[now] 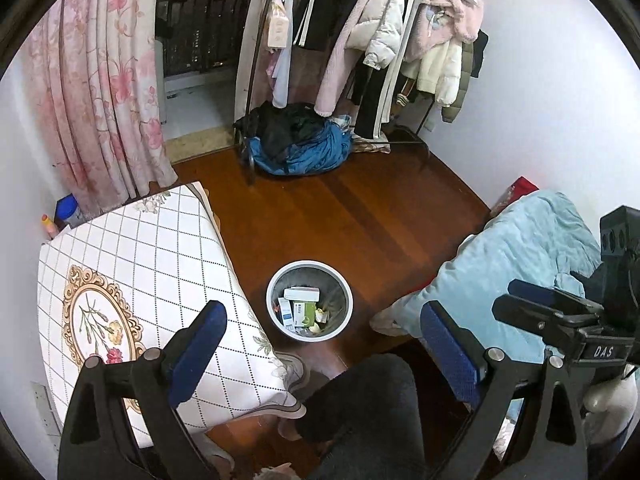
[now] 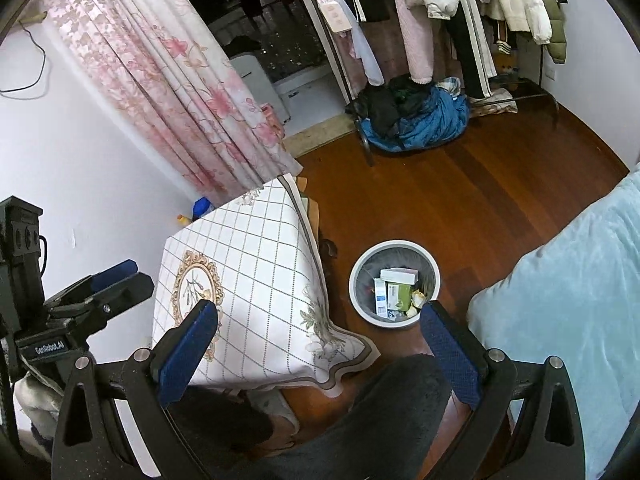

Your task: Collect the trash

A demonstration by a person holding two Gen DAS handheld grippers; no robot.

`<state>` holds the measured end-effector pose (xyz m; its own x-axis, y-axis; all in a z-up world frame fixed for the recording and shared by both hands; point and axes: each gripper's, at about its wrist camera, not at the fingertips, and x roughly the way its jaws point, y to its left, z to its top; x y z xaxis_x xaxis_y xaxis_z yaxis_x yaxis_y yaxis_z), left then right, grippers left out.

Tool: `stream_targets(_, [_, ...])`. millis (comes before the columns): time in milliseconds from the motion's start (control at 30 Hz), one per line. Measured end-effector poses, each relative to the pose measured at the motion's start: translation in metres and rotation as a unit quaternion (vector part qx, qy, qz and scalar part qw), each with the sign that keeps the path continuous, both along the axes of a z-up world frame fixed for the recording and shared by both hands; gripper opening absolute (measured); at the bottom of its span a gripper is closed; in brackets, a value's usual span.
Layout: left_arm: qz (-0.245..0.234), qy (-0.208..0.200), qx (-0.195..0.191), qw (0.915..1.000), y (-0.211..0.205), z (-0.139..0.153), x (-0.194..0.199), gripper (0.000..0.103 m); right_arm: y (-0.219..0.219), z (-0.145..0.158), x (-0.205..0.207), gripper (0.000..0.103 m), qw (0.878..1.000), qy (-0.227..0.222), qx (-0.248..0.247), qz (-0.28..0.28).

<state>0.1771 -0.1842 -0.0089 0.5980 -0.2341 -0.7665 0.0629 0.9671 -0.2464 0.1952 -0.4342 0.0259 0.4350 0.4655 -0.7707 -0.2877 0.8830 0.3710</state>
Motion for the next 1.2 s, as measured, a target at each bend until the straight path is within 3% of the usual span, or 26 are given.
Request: stream_targets(1200, [-0.009,-0.004,-0.018,0.9998,-0.004,0.008,-0.006,0.103,0.004,0.012,-0.001,0.103,1.0,-0.003,-0.01,0.016])
